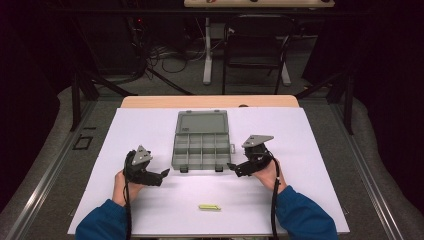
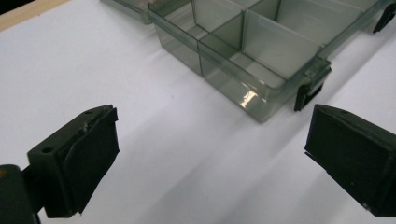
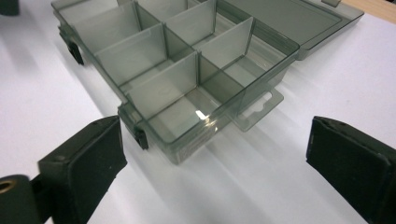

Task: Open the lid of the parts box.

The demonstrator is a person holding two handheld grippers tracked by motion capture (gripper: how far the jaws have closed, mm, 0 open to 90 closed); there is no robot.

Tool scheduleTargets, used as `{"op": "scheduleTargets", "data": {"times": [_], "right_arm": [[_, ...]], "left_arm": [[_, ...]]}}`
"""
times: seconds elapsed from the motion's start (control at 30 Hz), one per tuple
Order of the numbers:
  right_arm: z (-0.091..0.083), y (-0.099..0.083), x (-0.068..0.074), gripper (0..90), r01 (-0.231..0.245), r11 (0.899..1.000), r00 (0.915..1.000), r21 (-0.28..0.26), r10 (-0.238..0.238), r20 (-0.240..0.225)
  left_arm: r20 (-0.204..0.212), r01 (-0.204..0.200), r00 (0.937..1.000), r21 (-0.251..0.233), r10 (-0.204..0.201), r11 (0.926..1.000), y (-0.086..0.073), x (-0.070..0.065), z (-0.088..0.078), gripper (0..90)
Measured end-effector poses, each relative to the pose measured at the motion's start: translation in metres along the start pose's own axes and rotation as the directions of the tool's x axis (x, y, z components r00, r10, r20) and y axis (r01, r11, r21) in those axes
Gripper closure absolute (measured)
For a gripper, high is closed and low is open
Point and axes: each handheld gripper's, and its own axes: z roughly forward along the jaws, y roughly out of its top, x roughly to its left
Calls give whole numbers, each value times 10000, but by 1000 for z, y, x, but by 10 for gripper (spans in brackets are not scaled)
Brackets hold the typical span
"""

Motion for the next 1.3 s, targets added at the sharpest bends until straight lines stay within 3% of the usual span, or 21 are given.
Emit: {"op": "scheduleTargets", "data": {"times": [0.17, 0.4, 0.77, 0.87, 1.07, 1.17, 1.3], "right_arm": [[-2, -4, 8, 12, 177, 9998, 9998, 95, -177, -4], [-6, -10, 19, 0, 482, 9988, 9988, -76, -483, -71], [-10, -10, 26, 0, 934, 9950, 9955, -357, -940, -148], [-12, -11, 29, 0, 1145, 9927, 9933, -387, -1149, -99], [-12, -13, 32, 0, 1160, 9931, 9930, -182, -1163, -199], [-17, -14, 35, 0, 1189, 9913, 9929, -567, -1191, -8], [-18, -14, 37, 0, 1350, 9897, 9908, -470, -1353, -35]], "left_arm": [[-144, 20, 9999, 134, -18, 9999, -1, -4, -2, 6], [-152, 148, 9998, -111, -150, 9998, -1, -10, -7, 2], [-204, 410, 9989, -396, -419, 9984, -6, -12, -14, 3], [-171, 409, 9990, -258, -414, 9988, -9, -12, -14, 2], [-242, 583, 9979, -392, -593, 9975, -12, -14, -19, 2], [-216, 646, 9976, -380, -655, 9972, -15, -16, -21, 2], [-222, 693, 9973, -449, -703, 9966, -16, -16, -22, 1]]}}
